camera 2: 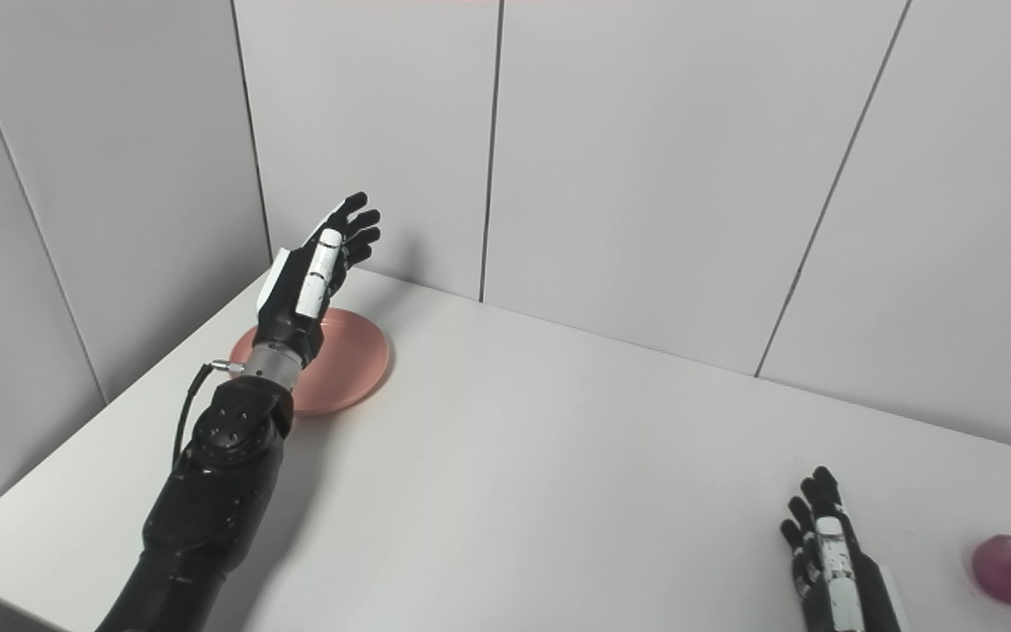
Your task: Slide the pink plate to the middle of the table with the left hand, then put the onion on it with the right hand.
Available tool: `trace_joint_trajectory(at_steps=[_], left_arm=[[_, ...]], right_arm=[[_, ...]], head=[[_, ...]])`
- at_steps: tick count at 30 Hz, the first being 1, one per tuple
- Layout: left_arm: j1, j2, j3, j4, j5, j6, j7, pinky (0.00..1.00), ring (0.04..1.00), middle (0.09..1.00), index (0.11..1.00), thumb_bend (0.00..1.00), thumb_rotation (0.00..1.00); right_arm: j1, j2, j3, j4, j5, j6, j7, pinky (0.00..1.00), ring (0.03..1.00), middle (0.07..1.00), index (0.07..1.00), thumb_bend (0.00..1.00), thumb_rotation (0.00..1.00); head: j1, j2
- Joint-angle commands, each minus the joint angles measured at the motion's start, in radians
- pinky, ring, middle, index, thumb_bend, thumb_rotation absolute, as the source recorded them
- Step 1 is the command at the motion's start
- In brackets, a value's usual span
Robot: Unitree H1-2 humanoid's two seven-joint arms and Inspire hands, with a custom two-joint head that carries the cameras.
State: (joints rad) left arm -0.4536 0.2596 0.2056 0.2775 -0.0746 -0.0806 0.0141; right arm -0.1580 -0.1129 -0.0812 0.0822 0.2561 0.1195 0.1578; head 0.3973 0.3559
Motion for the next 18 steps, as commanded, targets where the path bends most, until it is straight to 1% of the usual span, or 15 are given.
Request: trace_joint_trajectory(at_steps=[1, 4, 5, 8, 11, 14, 17, 18], left_arm=[[-0.068, 0.033, 0.014, -0.004, -0.011, -0.022, 0.000, 0.88, 0.873, 0.888, 0.888, 0.60, 1.00], [-0.090, 0.062, 0.037, 0.020, -0.019, -0.010, 0.008, 0.88, 0.879, 0.882, 0.888, 0.59, 1.00], [-0.096, 0.071, 0.043, 0.026, -0.019, -0.006, 0.010, 0.89, 0.880, 0.881, 0.891, 0.61, 1.00], [-0.113, 0.104, 0.055, 0.065, -0.006, -0.027, 0.021, 0.86, 0.859, 0.867, 0.873, 0.62, 1.00], [-0.123, 0.139, 0.067, 0.100, -0.018, -0.034, 0.010, 0.85, 0.853, 0.861, 0.870, 0.61, 1.00], [-0.126, 0.173, 0.075, 0.136, -0.022, -0.031, 0.003, 0.84, 0.847, 0.853, 0.866, 0.59, 1.00], [-0.125, 0.187, 0.079, 0.159, -0.014, -0.033, 0.013, 0.84, 0.840, 0.848, 0.863, 0.58, 1.00], [-0.124, 0.189, 0.081, 0.162, -0.015, -0.034, 0.014, 0.86, 0.861, 0.870, 0.879, 0.59, 1.00]], right_arm=[[-0.023, -0.007, -0.003, -0.038, 0.005, 0.005, 0.004, 1.00, 1.000, 1.000, 1.000, 0.48, 0.83], [-0.025, -0.008, -0.004, -0.030, 0.005, -0.001, 0.006, 1.00, 0.995, 0.999, 1.000, 0.49, 0.82], [-0.026, -0.007, -0.005, -0.029, 0.007, -0.003, 0.007, 1.00, 0.991, 0.997, 1.000, 0.50, 0.81], [-0.027, -0.006, -0.004, -0.032, 0.007, -0.002, 0.006, 1.00, 0.984, 0.990, 0.998, 0.51, 0.80], [-0.027, -0.006, -0.004, -0.035, 0.005, 0.005, 0.003, 1.00, 0.980, 0.982, 0.987, 0.53, 0.78], [-0.025, -0.004, -0.001, -0.040, -0.003, 0.009, -0.004, 1.00, 0.981, 0.982, 0.986, 0.53, 0.79], [-0.024, -0.002, 0.001, -0.044, -0.002, 0.004, -0.002, 1.00, 0.982, 0.986, 0.990, 0.53, 0.79], [-0.024, -0.002, 0.001, -0.043, 0.000, 0.001, 0.000, 0.99, 0.978, 0.985, 0.992, 0.52, 0.80]], head=[[0.002, -0.003], [0.006, -0.011], [0.006, -0.011], [0.008, -0.014], [0.008, -0.014], [0.002, -0.015], [-0.001, -0.016], [-0.001, -0.016]])
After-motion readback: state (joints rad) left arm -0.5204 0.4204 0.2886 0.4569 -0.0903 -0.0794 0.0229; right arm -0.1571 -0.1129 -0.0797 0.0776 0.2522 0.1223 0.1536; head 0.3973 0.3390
